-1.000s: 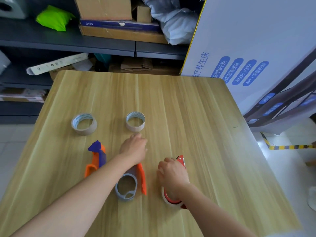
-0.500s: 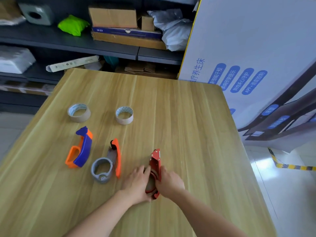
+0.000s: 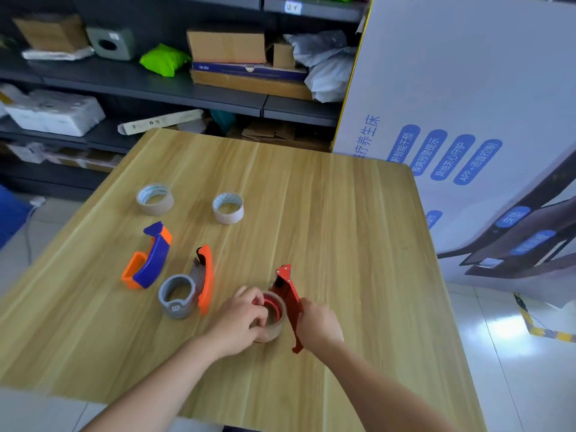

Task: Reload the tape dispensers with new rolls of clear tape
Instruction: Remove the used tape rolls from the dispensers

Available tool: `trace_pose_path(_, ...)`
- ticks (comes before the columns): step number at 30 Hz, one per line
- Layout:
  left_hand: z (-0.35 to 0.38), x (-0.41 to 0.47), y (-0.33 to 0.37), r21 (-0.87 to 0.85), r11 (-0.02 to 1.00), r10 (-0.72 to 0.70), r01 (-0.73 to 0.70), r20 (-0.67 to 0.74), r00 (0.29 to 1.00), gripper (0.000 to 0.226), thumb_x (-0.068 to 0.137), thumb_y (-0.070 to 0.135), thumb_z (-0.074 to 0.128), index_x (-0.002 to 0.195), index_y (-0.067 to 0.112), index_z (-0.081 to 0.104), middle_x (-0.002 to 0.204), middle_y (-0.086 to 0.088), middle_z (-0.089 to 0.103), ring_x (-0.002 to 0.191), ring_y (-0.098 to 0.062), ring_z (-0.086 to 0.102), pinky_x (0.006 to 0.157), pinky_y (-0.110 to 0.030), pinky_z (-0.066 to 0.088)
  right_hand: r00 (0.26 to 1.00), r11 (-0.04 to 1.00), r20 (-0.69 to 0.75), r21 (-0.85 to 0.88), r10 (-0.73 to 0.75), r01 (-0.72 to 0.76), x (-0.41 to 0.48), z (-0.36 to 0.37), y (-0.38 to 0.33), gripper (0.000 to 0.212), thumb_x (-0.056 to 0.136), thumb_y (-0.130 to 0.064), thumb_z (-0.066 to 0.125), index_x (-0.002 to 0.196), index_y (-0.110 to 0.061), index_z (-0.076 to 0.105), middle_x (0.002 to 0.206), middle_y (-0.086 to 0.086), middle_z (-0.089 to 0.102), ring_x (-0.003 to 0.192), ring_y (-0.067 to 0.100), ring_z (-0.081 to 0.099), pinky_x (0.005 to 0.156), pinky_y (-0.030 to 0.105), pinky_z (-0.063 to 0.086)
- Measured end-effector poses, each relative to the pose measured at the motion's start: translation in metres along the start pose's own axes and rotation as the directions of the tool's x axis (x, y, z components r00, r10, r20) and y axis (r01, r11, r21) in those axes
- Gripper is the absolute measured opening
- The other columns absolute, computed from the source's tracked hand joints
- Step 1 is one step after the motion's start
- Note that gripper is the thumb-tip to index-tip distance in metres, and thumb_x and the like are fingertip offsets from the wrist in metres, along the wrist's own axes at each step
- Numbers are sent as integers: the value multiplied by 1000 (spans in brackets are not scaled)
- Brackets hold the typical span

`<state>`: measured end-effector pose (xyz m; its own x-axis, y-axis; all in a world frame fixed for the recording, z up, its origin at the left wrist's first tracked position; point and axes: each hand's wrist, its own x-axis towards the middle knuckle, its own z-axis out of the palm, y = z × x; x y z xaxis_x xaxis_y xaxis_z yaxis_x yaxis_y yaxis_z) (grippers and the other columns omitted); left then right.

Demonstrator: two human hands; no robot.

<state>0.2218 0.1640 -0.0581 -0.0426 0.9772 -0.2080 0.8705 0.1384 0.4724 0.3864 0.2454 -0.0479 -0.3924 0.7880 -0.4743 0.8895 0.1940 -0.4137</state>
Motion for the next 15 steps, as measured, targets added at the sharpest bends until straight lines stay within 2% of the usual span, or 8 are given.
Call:
trace_pose_path(3,-15,2,7,92,993,83,-80,-21,996,21,85,27,60,72,21,45,79,10,51,84,-15,50,79,-35,44,999,1000,-45,-3,11,-11,6,-7,-4,21,97,-24,37,90,-15,55,77,4,65,62,23,62,49,28,48)
trace_pose_path(5,-14,5,7,251,944,246,-213,-106,963,24,84,30,55,71,27,35,67,12,51,71,-13,55,84,-33,45,999,998,-47,-62,7,-10,9,-10,-7,16,95,-18,41,86,-14,53,75,4,62,68,26,64,52,29,49)
trace_pose_path(7,-15,7,6,336,897,353,-287,-152,923,19,83,38,48,69,28,39,66,13,51,68,-9,55,94,-31,39,999,990,-39,-138,2,-8,11,-10,-9,16,95,-12,43,82,-14,51,70,3,57,69,27,66,55,32,54)
trace_pose_path(9,-18,14,4,335,899,360,-283,-194,913,20,84,39,46,70,25,46,68,12,51,69,-11,55,90,-29,35,1000,984,-28,-178,12,-17,13,-9,-9,18,95,-8,44,79,-14,50,74,4,61,70,27,70,59,35,60)
trace_pose_path(12,-30,26,2,315,920,318,-233,-253,913,23,85,41,45,69,24,45,67,13,49,66,-11,55,84,-25,34,999,986,-7,-162,38,-39,15,-9,-9,21,95,-8,43,77,-14,51,80,6,67,65,25,72,56,35,61)
trace_pose_path(14,-40,31,0,288,935,293,-209,-292,910,23,83,41,52,67,24,48,66,13,50,66,-11,55,78,-24,39,999,981,18,-190,39,-35,16,-11,-12,20,93,-6,42,78,-15,52,82,4,67,69,25,72,61,35,61)
trace_pose_path(15,-44,33,-1,283,938,286,-200,-304,909,22,80,39,61,67,23,52,67,12,51,67,-12,55,74,-26,44,999,977,33,-212,35,-27,17,-12,-13,20,92,-5,43,76,-15,51,79,2,65,71,24,71,64,35,60)
